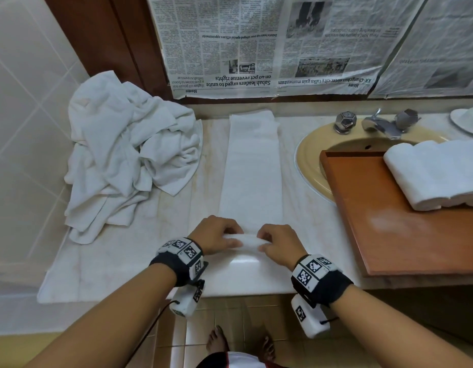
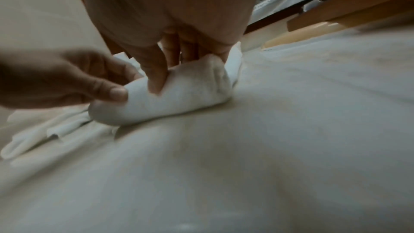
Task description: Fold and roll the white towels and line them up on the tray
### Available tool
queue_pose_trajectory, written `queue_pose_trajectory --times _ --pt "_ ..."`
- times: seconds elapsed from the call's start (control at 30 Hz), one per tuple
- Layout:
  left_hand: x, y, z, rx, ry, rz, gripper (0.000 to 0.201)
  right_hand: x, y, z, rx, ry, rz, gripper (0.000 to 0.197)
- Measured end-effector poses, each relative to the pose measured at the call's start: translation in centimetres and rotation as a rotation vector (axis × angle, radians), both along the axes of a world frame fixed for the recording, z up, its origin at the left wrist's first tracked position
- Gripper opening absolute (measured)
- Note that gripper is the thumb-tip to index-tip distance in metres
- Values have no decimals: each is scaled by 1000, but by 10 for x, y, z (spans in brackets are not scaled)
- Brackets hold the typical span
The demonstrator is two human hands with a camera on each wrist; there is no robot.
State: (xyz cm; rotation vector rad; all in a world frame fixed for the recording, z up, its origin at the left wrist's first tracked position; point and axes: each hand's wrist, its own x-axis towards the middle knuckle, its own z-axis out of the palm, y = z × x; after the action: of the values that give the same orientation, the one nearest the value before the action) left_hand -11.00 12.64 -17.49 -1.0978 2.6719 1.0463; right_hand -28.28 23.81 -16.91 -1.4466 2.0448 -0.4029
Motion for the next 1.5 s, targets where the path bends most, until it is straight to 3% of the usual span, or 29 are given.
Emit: queue_pose_trajectory --times 0.13,0.27,0.4,0.47,0.6,0.73,0.93,1.07,1.17,1.23,1.3,1.37,1.5 --pt "-10 0 -4 22 14 44 24 1 -7 -3 57 -34 -90 15" --pt "-17 10 -13 -258 93 103 18 10 -8 -12 -77 279 -3 19" --pt "-12 29 -23 -538 263 -59 11 27 1 -15 -232 408 110 31" --pt "-7 36 -27 -558 283 -100 10 30 6 -20 -271 473 159 34" --pt "-1 37 -31 -550 217 -163 32 25 12 -27 -276 499 196 41" --pt "-10 28 -23 -583 140 -179 33 17 5 -25 -257 530 235 47" --pt "-10 12 -7 -290 78 -68 33 -5 0 -18 -139 247 242 30" --pt "-7 7 2 -53 22 -9 32 -14 0 -5 -19 -145 3 16" --pt "-17 6 -4 18 61 97 27 -15 -9 -6 36 -212 -131 16" --pt "-23 7 -11 -55 81 163 24 -12 -16 -10 32 -139 -190 11" --pt "-25 7 -15 -193 109 192 19 -7 -20 -11 -29 92 -198 9" --pt "-25 8 -13 -379 170 136 12 -2 -19 -10 -123 274 -135 15" --pt "-24 16 -13 -546 237 -39 26 9 -9 -14 -294 472 77 32"
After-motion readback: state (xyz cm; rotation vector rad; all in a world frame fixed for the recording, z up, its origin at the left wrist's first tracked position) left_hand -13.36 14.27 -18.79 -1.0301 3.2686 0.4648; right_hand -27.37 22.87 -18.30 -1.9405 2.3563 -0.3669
